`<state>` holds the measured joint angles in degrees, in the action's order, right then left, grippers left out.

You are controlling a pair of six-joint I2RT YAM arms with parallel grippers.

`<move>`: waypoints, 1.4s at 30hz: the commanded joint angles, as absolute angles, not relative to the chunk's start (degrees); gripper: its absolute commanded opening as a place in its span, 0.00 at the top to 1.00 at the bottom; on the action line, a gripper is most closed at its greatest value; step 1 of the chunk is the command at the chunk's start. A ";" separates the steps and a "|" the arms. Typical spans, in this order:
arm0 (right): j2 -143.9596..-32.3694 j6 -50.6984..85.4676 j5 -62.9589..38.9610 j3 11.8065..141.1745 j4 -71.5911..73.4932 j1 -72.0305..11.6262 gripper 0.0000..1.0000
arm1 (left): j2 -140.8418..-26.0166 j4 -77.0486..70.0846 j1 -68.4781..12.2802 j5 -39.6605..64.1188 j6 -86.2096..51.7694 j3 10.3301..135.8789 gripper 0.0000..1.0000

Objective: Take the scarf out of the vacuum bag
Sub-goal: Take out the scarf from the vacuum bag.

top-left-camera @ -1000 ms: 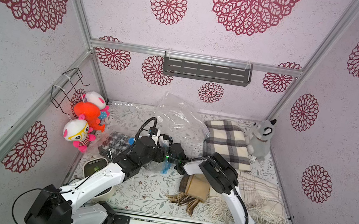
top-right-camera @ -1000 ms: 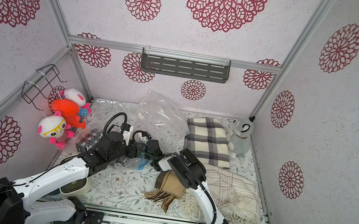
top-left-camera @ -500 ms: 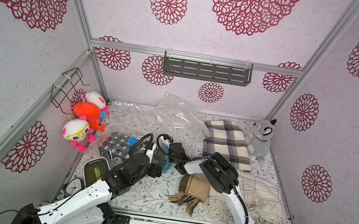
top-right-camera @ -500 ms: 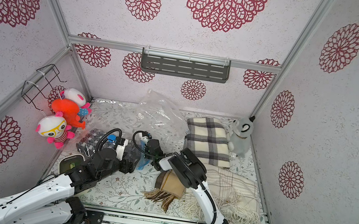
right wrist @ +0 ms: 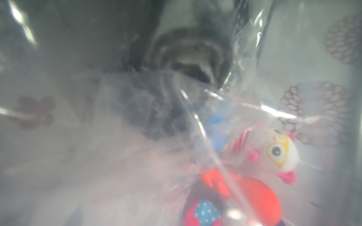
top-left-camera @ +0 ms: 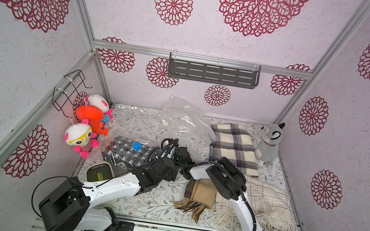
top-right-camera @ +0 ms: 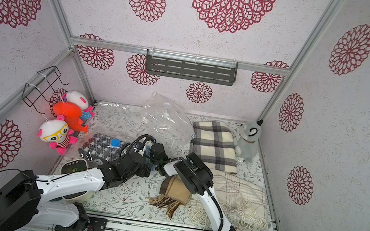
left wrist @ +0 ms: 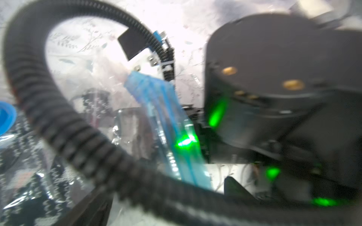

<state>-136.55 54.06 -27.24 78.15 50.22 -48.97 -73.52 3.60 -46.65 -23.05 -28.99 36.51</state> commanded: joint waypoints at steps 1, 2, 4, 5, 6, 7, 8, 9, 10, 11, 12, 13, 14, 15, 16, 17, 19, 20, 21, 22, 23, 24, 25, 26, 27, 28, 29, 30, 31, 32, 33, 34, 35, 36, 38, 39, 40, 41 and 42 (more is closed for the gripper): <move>-135.25 52.78 -28.56 79.06 47.78 -49.52 1.00 | -68.37 -1.29 -48.85 -24.26 -30.38 35.01 0.10; -135.27 52.89 -28.66 79.07 48.03 -49.55 1.00 | -68.53 0.63 -49.42 -25.60 -30.43 35.95 0.10; -134.97 52.91 -28.79 78.85 48.21 -49.51 1.00 | -71.35 6.34 -49.48 -29.51 -29.90 39.07 0.11; -134.66 52.75 -28.83 78.61 48.20 -49.48 1.00 | -73.23 7.99 -49.48 -30.52 -29.38 40.14 0.13; -134.41 52.45 -28.83 78.39 48.09 -49.46 1.00 | -74.64 8.87 -49.48 -30.45 -29.52 40.66 0.15; -134.13 52.27 -28.69 78.31 47.74 -49.44 1.00 | -75.40 8.82 -49.49 -29.82 -29.84 40.57 0.17; -133.96 52.03 -28.50 78.15 47.47 -49.39 1.00 | -75.95 8.09 -49.56 -28.33 -30.28 40.16 0.19; -134.06 51.85 -28.37 78.27 47.29 -49.39 1.00 | -76.20 7.49 -49.78 -27.30 -30.93 39.79 0.20; -134.25 51.86 -28.30 78.30 47.19 -49.29 1.00 | -76.16 7.18 -50.23 -27.54 -31.39 39.43 0.22; -134.59 52.11 -28.52 78.65 47.37 -49.28 1.00 | -75.96 7.54 -50.92 -28.53 -31.75 39.29 0.23; -134.99 52.38 -28.85 78.96 47.46 -49.30 1.00 | -75.66 8.62 -51.43 -30.20 -32.47 39.37 0.25; -135.15 52.68 -29.07 79.23 47.71 -49.26 1.00 | -75.50 10.06 -51.94 -31.62 -33.09 39.61 0.25; -135.48 52.88 -29.18 79.30 47.94 -49.26 1.00 | -75.62 11.28 -52.36 -33.05 -33.80 39.88 0.24; -135.40 52.99 -29.08 79.21 48.15 -49.24 1.00 | -76.34 11.83 -52.45 -34.43 -34.33 40.14 0.19; -135.15 52.93 -28.68 78.89 48.31 -49.39 1.00 | -77.52 12.41 -52.46 -35.74 -34.26 40.66 0.15; -134.82 52.63 -28.30 78.52 48.25 -49.52 1.00 | -79.40 12.70 -52.49 -38.75 -33.46 41.43 0.11; -134.06 52.09 -28.00 77.99 47.96 -49.78 1.00 | -83.58 14.12 -52.38 -43.27 -32.79 43.80 0.04; -133.67 51.85 -28.12 77.67 47.67 -49.87 1.00 | -85.63 14.74 -52.08 -44.34 -32.25 45.16 0.06; -133.22 51.81 -28.42 77.02 47.82 -50.01 1.00 | -87.25 16.25 -51.73 -45.18 -32.17 46.74 0.15; -132.66 52.15 -28.72 76.18 48.53 -50.01 1.00 | -88.45 17.95 -51.76 -46.77 -32.74 47.79 0.24; -131.95 52.37 -28.79 75.13 49.22 -49.92 1.00 | -88.91 19.58 -51.77 -48.07 -33.60 48.56 0.36; -131.23 52.15 -28.82 74.27 49.22 -49.84 1.00 | -88.78 19.45 -51.51 -48.56 -33.73 48.33 0.50; -130.41 51.69 -28.82 73.56 48.87 -49.79 1.00 | -88.24 18.12 -50.76 -47.42 -33.14 47.47 0.70; -129.53 51.34 -28.80 72.68 48.87 -49.83 1.00 | -87.59 16.88 -49.48 -45.45 -32.70 46.54 0.91; -128.80 51.03 -28.83 71.92 48.93 -49.83 1.00 | -87.16 16.93 -48.45 -44.37 -32.76 46.17 1.00; -127.94 50.62 -28.77 71.23 48.73 -49.81 1.00 | -86.74 16.89 -47.95 -44.17 -32.78 45.69 1.00; -127.09 50.07 -28.79 70.39 48.20 -49.83 1.00 | -86.35 16.96 -47.49 -44.45 -32.78 45.28 1.00; -126.35 49.62 -28.94 69.81 47.72 -49.83 1.00 | -86.22 17.32 -47.05 -44.55 -32.94 45.16 1.00; -125.58 49.00 -29.30 69.40 47.00 -49.78 1.00 | -86.24 17.99 -46.65 -44.52 -33.00 45.22 1.00; -124.77 47.80 -29.59 69.36 45.22 -49.83 1.00 | -86.30 18.36 -46.23 -44.46 -32.94 45.17 1.00; -123.89 47.25 -29.83 68.97 44.50 -49.90 1.00 | -86.48 18.63 -45.87 -44.59 -32.99 45.26 1.00; -122.91 47.10 -29.64 68.19 44.74 -49.91 1.00 | -86.71 18.86 -45.70 -44.56 -33.05 45.27 1.00; -122.33 47.03 -29.62 67.74 45.00 -49.92 1.00 | -86.90 18.47 -45.53 -44.18 -32.94 45.10 1.00; -122.30 46.72 -29.70 68.17 44.31 -49.92 1.00 | -86.93 17.69 -45.52 -43.32 -32.83 44.81 1.00; -123.27 45.82 -29.37 69.93 41.64 -49.83 1.00 | -86.14 15.46 -45.58 -40.09 -32.37 44.01 1.00; -123.84 46.11 -29.59 70.41 41.64 -49.67 1.00 | -85.52 15.04 -45.85 -39.24 -32.36 43.75 1.00; -124.43 46.90 -30.46 70.83 42.54 -49.16 1.00 | -84.57 14.91 -46.45 -39.12 -32.43 43.53 1.00; -124.96 48.38 -31.48 71.18 43.93 -48.33 1.00 | -83.50 15.43 -47.01 -39.20 -32.64 43.39 1.00; -125.28 49.57 -31.87 71.58 44.87 -47.43 1.00 | -82.61 15.65 -47.27 -38.82 -32.80 43.05 1.00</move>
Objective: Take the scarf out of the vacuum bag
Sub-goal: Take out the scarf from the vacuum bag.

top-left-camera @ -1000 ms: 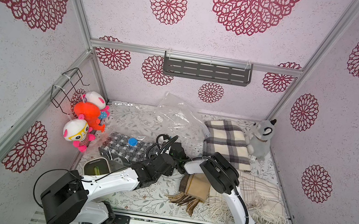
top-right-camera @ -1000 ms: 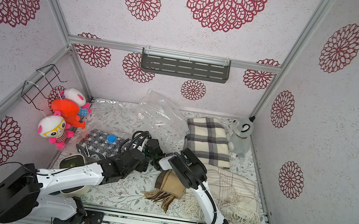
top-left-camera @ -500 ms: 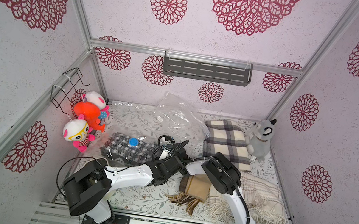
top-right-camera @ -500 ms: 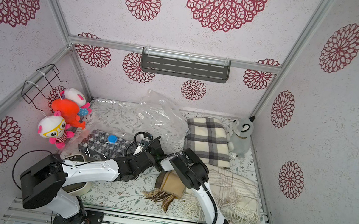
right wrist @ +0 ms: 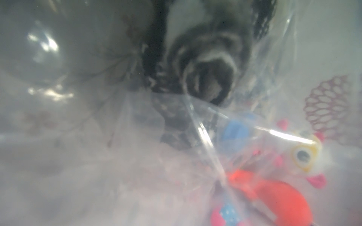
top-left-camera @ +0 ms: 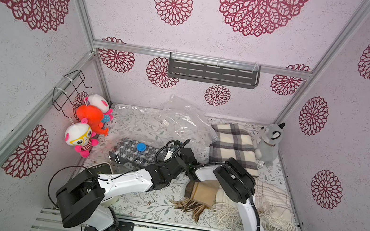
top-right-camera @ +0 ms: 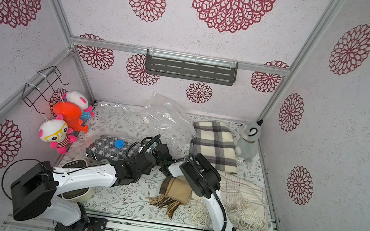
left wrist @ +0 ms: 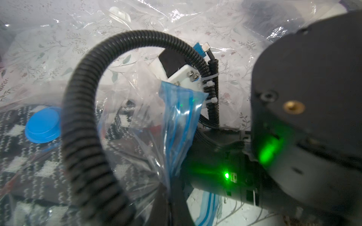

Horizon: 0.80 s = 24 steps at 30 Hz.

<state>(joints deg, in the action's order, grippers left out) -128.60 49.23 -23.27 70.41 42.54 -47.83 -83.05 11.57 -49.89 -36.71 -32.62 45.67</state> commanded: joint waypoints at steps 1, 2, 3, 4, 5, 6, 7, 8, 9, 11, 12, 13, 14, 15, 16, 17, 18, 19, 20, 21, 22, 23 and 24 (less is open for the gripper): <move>-125.50 50.16 -32.12 72.23 45.12 -46.67 1.00 | -81.23 15.24 -47.53 -37.49 -32.71 42.26 1.00; -125.36 49.99 -32.11 73.02 44.20 -46.19 1.00 | -79.73 13.84 -47.90 -35.64 -32.38 40.93 0.93; -125.06 49.14 -31.67 73.84 42.79 -46.12 1.00 | -78.12 12.63 -48.15 -33.60 -32.06 39.65 0.88; -124.70 47.74 -31.10 74.78 40.42 -46.30 1.00 | -76.28 11.41 -48.27 -31.23 -31.88 38.23 0.76; -124.79 46.89 -30.69 75.66 38.67 -46.68 1.00 | -74.28 10.05 -48.50 -29.62 -31.82 36.68 0.64; -125.11 46.75 -30.63 76.05 38.27 -46.95 1.00 | -72.39 8.66 -48.54 -28.77 -31.85 35.16 0.57; -125.76 46.94 -31.09 76.57 38.49 -47.34 1.00 | -70.36 6.74 -48.56 -27.78 -31.52 33.51 0.55; -126.56 47.37 -31.50 77.13 38.70 -47.64 1.00 | -68.43 5.40 -48.52 -27.75 -31.29 32.22 0.51; -127.15 47.77 -31.83 77.60 39.05 -47.80 1.00 | -67.04 5.28 -48.52 -27.87 -31.44 31.60 0.49; -128.42 49.27 -32.30 77.67 40.78 -48.07 1.00 | -64.48 4.71 -48.52 -28.27 -31.01 30.56 0.48; -128.73 49.46 -32.34 77.64 41.23 -48.16 1.00 | -63.89 4.66 -48.43 -28.70 -30.80 30.50 0.47; -128.73 49.57 -32.30 77.54 41.48 -48.25 1.00 | -63.70 4.90 -48.38 -28.83 -30.45 30.87 0.47; -128.59 49.62 -32.05 77.22 41.60 -48.34 1.00 | -63.91 5.26 -48.33 -28.74 -30.18 31.47 0.47; -128.32 49.38 -31.95 77.09 41.45 -48.55 1.00 | -64.64 5.07 -48.32 -28.74 -29.81 31.99 0.47; -127.99 49.10 -31.91 76.90 41.45 -48.77 1.00 | -65.73 4.90 -48.21 -28.95 -29.34 32.73 0.48; -127.44 48.84 -31.63 76.30 41.43 -48.93 1.00 | -67.18 5.17 -48.24 -29.47 -29.09 33.64 0.49; -126.88 48.34 -31.19 75.88 41.18 -49.10 1.00 | -68.58 5.27 -48.18 -30.18 -28.92 34.32 0.58; -126.30 47.82 -30.67 75.14 40.88 -49.17 1.00 | -70.18 5.78 -47.92 -30.70 -29.16 35.14 0.79; -125.72 47.66 -30.61 74.20 40.99 -49.14 1.00 | -71.74 6.82 -47.69 -30.88 -29.57 36.05 0.93; -125.16 47.72 -30.52 73.47 41.39 -49.12 1.00 | -72.86 7.48 -47.56 -31.59 -29.97 36.45 0.98; -124.41 47.43 -30.15 72.75 41.25 -49.04 1.00 | -73.81 8.00 -47.52 -32.44 -30.47 36.56 0.99; -123.60 46.94 -29.82 71.98 41.20 -49.02 1.00 | -74.37 8.63 -47.51 -33.25 -31.17 36.49 1.00; -122.82 46.85 -29.71 71.28 41.43 -49.00 1.00 | -74.55 9.29 -47.58 -34.35 -32.02 36.27 1.00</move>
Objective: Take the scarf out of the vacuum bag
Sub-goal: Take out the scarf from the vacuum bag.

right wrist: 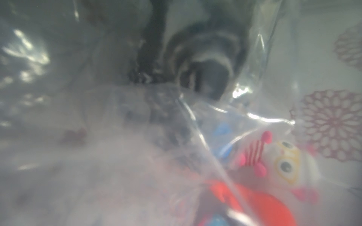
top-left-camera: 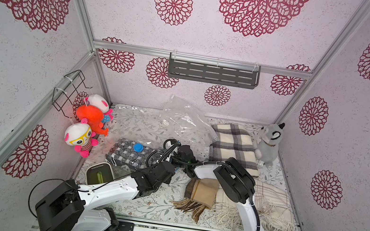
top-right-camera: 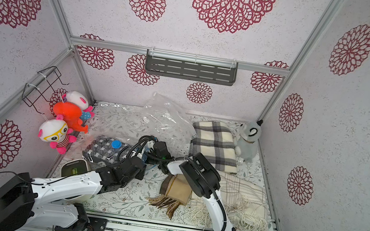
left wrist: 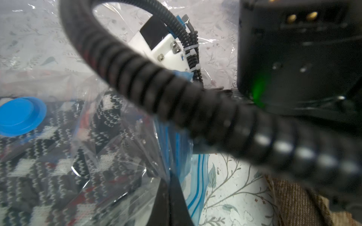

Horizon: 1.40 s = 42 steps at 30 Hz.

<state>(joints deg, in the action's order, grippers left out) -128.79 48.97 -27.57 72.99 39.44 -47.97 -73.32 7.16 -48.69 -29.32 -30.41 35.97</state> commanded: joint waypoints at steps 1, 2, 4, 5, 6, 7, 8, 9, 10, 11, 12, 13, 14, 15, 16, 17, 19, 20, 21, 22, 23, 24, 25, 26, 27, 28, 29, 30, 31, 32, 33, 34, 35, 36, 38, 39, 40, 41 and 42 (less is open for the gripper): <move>-122.09 46.97 -30.15 70.44 42.14 -48.92 1.00 | -74.38 10.17 -47.55 -35.83 -33.12 35.98 1.00; -121.31 47.56 -30.88 69.49 43.39 -48.79 1.00 | -74.07 10.68 -47.43 -36.83 -33.89 35.41 1.00; -120.06 47.73 -32.68 68.32 44.31 -48.68 1.00 | -73.61 12.38 -46.58 -38.25 -35.25 34.94 1.00; -119.23 46.80 -33.04 68.03 42.99 -48.66 1.00 | -73.56 13.64 -45.72 -38.28 -35.55 35.02 1.00; -118.29 46.04 -32.93 67.38 41.75 -48.61 1.00 | -73.57 14.60 -44.77 -37.98 -35.51 35.07 1.00; -117.45 45.64 -32.83 66.62 41.26 -48.41 1.00 | -73.56 14.90 -44.03 -37.83 -35.38 34.94 1.00; -116.47 45.78 -33.09 65.39 41.59 -47.90 1.00 | -73.32 15.15 -43.35 -38.01 -35.25 34.68 1.00; -115.52 46.19 -33.47 64.16 42.00 -47.29 1.00 | -72.98 15.74 -42.88 -38.23 -35.33 34.48 1.00; -114.81 46.16 -33.77 63.31 42.02 -46.80 1.00 | -72.63 16.01 -42.44 -38.36 -35.35 34.23 1.00; -114.00 45.68 -33.92 62.79 41.19 -46.23 1.00 | -72.22 16.17 -41.87 -38.37 -35.26 33.81 1.00; -113.53 44.94 -33.84 62.72 39.69 -46.06 1.00 | -71.78 16.09 -41.47 -38.20 -35.19 33.39 1.00; -113.17 43.95 -33.67 62.84 38.22 -46.10 1.00 | -71.21 15.54 -41.01 -37.51 -35.01 33.02 1.00; -112.87 43.67 -33.53 62.55 37.72 -46.21 1.00 | -70.71 14.68 -40.56 -36.40 -34.58 32.58 1.00; -112.73 43.55 -33.41 62.25 37.62 -46.29 1.00 | -70.37 14.19 -40.35 -35.61 -34.30 32.46 1.00; -112.65 43.26 -33.34 61.93 37.28 -46.40 1.00 | -69.94 13.98 -40.33 -35.02 -34.11 32.48 1.00; -112.67 42.70 -33.65 61.73 36.37 -46.23 1.00 | -69.60 14.35 -40.35 -35.08 -33.95 32.77 1.00; -111.28 43.23 -32.92 58.65 38.71 -45.39 1.00 | -68.90 15.11 -40.25 -36.00 -33.66 33.09 1.00; -109.99 42.61 -32.10 57.35 38.67 -44.97 1.00 | -68.61 16.15 -40.08 -36.22 -33.59 33.37 1.00; -108.67 41.18 -31.26 56.72 37.31 -44.83 1.00 | -68.20 16.59 -39.99 -36.37 -33.58 33.48 1.00; -107.24 39.29 -29.92 56.35 35.18 -44.82 1.00 | -67.83 16.57 -39.90 -36.48 -33.40 33.41 1.00; -105.96 37.66 -28.62 56.34 33.08 -44.89 1.00 | -67.68 16.18 -39.64 -36.20 -33.12 33.23 1.00; -104.92 36.14 -28.16 56.53 31.87 -45.23 1.00 | -67.92 16.12 -39.11 -35.67 -32.92 33.22 1.00; -103.94 34.57 -28.60 56.69 30.89 -45.78 1.00 | -68.29 15.98 -38.61 -35.15 -32.79 33.31 1.00; -103.32 33.00 -29.50 57.09 30.58 -46.40 1.00 | -68.55 15.37 -38.41 -34.89 -32.76 33.23 1.00; -103.10 31.44 -30.15 58.12 29.51 -47.01 1.00 | -68.73 14.84 -38.32 -34.23 -32.74 33.22 1.00; -103.68 30.38 -31.31 59.62 28.34 -47.32 1.00 | -68.75 13.55 -38.39 -32.43 -32.71 33.02 1.00; -104.65 31.16 -32.44 60.92 28.23 -47.23 1.00 | -68.46 11.55 -38.61 -29.51 -32.37 32.60 1.00; -105.63 33.14 -33.83 61.83 29.65 -46.76 1.00 | -68.01 9.75 -39.24 -27.19 -31.98 32.02 1.00; -107.20 36.30 -35.72 62.80 32.36 -45.99 1.00 | -67.17 8.15 -40.36 -25.90 -32.26 31.31 1.00; -108.45 38.74 -37.30 64.30 34.15 -45.50 1.00 | -66.45 8.07 -41.85 -26.21 -32.78 30.94 1.00; -109.10 39.34 -37.36 65.94 33.37 -45.36 1.00 | -66.07 8.82 -43.06 -27.13 -33.25 30.85 1.00; -109.56 39.13 -36.31 68.38 31.22 -45.26 1.00 | -65.83 9.80 -44.19 -27.87 -33.86 30.77 1.00; -110.21 39.42 -34.82 70.71 29.11 -45.11 1.00 | -65.66 9.59 -44.97 -27.87 -34.62 30.21 1.00; -110.80 40.49 -34.14 72.53 28.12 -44.93 1.00 | -65.94 8.49 -45.46 -26.98 -35.25 29.57 1.00; -113.19 44.12 -34.79 76.83 27.68 -44.50 1.00 | -68.18 6.21 -46.48 -23.65 -35.60 28.97 1.00; -114.20 45.35 -35.12 78.41 27.51 -44.22 1.00 | -69.33 7.30 -47.19 -23.91 -35.66 29.88 1.00; -115.38 47.04 -35.13 79.77 27.35 -43.68 1.00 | -70.67 9.92 -48.23 -25.48 -35.10 31.73 1.00; -116.33 48.64 -35.82 81.06 27.54 -42.99 1.00 | -71.58 12.10 -48.83 -28.30 -34.89 33.03 1.00; -116.98 49.90 -36.73 81.73 28.21 -42.45 1.00 | -72.08 13.08 -48.80 -30.28 -35.14 33.39 1.00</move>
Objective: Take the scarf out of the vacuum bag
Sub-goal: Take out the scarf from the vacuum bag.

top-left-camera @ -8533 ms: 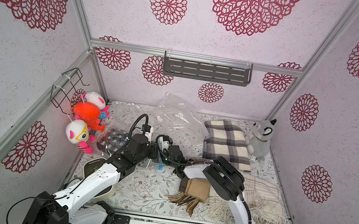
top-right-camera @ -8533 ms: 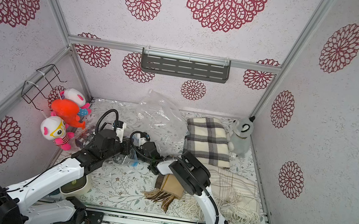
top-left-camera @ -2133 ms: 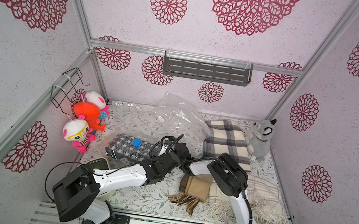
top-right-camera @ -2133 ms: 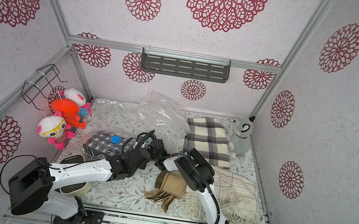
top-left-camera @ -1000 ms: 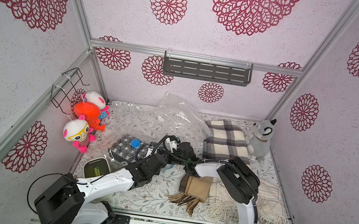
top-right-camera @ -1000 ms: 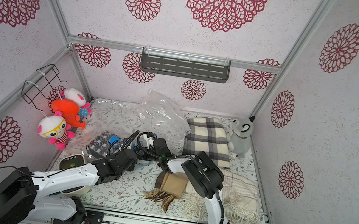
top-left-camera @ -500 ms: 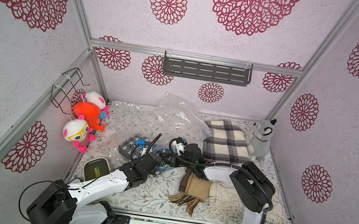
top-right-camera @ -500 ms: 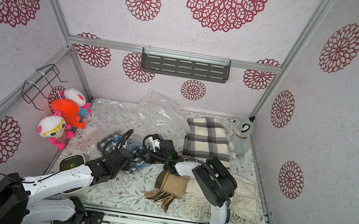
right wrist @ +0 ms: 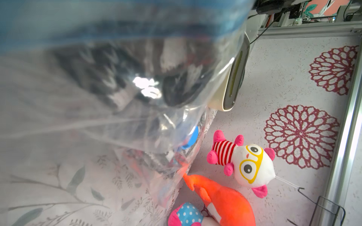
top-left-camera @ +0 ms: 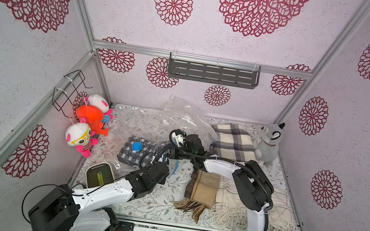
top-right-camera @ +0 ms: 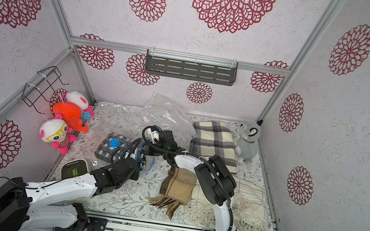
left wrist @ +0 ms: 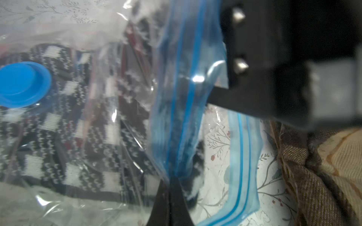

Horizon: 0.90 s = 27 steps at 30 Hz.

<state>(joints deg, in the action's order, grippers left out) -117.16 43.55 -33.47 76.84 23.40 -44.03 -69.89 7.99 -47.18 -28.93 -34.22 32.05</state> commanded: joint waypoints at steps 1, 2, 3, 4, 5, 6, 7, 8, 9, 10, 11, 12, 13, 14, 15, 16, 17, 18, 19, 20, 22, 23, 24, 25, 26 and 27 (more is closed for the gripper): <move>-117.56 50.70 -38.15 82.75 27.74 -41.90 1.00 | -72.52 14.10 -48.12 -32.17 -35.46 33.27 1.00; -118.05 50.21 -39.25 83.89 25.64 -41.60 1.00 | -72.88 15.13 -46.65 -32.49 -35.95 33.07 1.00; -118.11 48.90 -39.74 84.63 23.03 -41.57 1.00 | -72.99 15.04 -45.19 -31.90 -36.13 32.61 1.00; -118.12 47.00 -39.86 85.21 19.66 -41.57 1.00 | -73.08 13.29 -43.38 -30.43 -35.85 31.51 1.00; -118.06 45.38 -39.99 85.22 16.81 -41.57 1.00 | -73.40 11.21 -41.37 -28.37 -35.52 30.14 1.00; -117.76 44.43 -39.75 84.56 15.37 -41.65 1.00 | -73.83 10.21 -40.14 -27.42 -35.44 29.42 1.00; -117.50 43.37 -39.90 83.79 14.01 -41.74 1.00 | -74.66 8.94 -39.11 -26.63 -35.39 29.00 1.00; -117.38 42.55 -40.92 83.02 12.80 -41.67 1.00 | -75.73 8.20 -38.85 -26.18 -34.92 29.03 1.00; -117.19 42.19 -41.32 82.02 12.30 -41.66 1.00 | -76.49 7.93 -38.85 -27.61 -35.18 29.23 1.00; -116.89 42.00 -42.03 80.78 12.31 -41.81 1.00 | -77.32 7.98 -38.55 -28.66 -35.40 29.66 1.00; -116.37 42.09 -42.69 78.99 13.34 -41.99 1.00 | -78.02 7.64 -38.05 -28.84 -35.34 30.05 1.00; -115.76 41.64 -42.37 77.73 13.28 -42.37 1.00 | -78.50 7.10 -37.76 -28.87 -35.34 30.30 1.00; -114.81 40.68 -41.41 76.27 12.95 -42.98 1.00 | -78.76 5.99 -37.63 -28.59 -35.08 30.51 1.00; -114.08 39.80 -40.34 75.15 12.62 -43.51 1.00 | -78.71 4.77 -37.46 -27.70 -34.73 30.50 1.00; -113.24 38.76 -38.63 73.96 11.83 -44.12 1.00 | -78.50 3.39 -36.97 -26.54 -34.35 30.37 1.00; -112.19 37.79 -37.10 72.73 11.59 -44.69 1.00 | -78.16 2.89 -36.31 -26.03 -34.13 30.37 1.00; -111.29 37.05 -36.37 71.45 11.57 -45.13 1.00 | -77.93 3.41 -35.90 -26.20 -33.95 30.74 1.00; -110.20 36.45 -35.59 70.16 11.84 -45.54 1.00 | -77.60 3.64 -35.33 -26.50 -33.72 31.09 1.00; -109.27 36.34 -34.99 68.91 12.53 -45.77 1.00 | -77.10 3.08 -34.43 -25.96 -33.39 31.11 1.00; -108.36 36.01 -34.50 67.76 13.34 -45.99 1.00 | -76.79 2.50 -33.46 -24.65 -33.10 31.19 1.00; -106.44 33.97 -33.24 67.02 13.28 -46.49 1.00 | -76.97 2.93 -33.13 -23.75 -32.91 32.03 1.00; -105.58 33.33 -33.29 66.93 13.36 -46.67 1.00 | -77.48 2.80 -33.10 -23.08 -32.81 32.24 1.00; -105.20 33.10 -34.32 67.01 13.55 -46.67 1.00 | -77.84 2.00 -33.18 -21.97 -32.72 32.34 1.00; -105.23 32.48 -35.68 67.56 13.59 -46.63 1.00 | -77.87 0.22 -33.18 -20.09 -32.65 31.83 1.00; -105.61 31.37 -36.14 68.33 13.19 -46.65 1.00 | -77.35 -2.15 -33.35 -17.52 -32.57 31.04 1.00; -106.11 30.15 -34.93 68.94 12.06 -46.82 1.00 | -76.64 -4.08 -33.46 -14.91 -32.60 30.35 1.00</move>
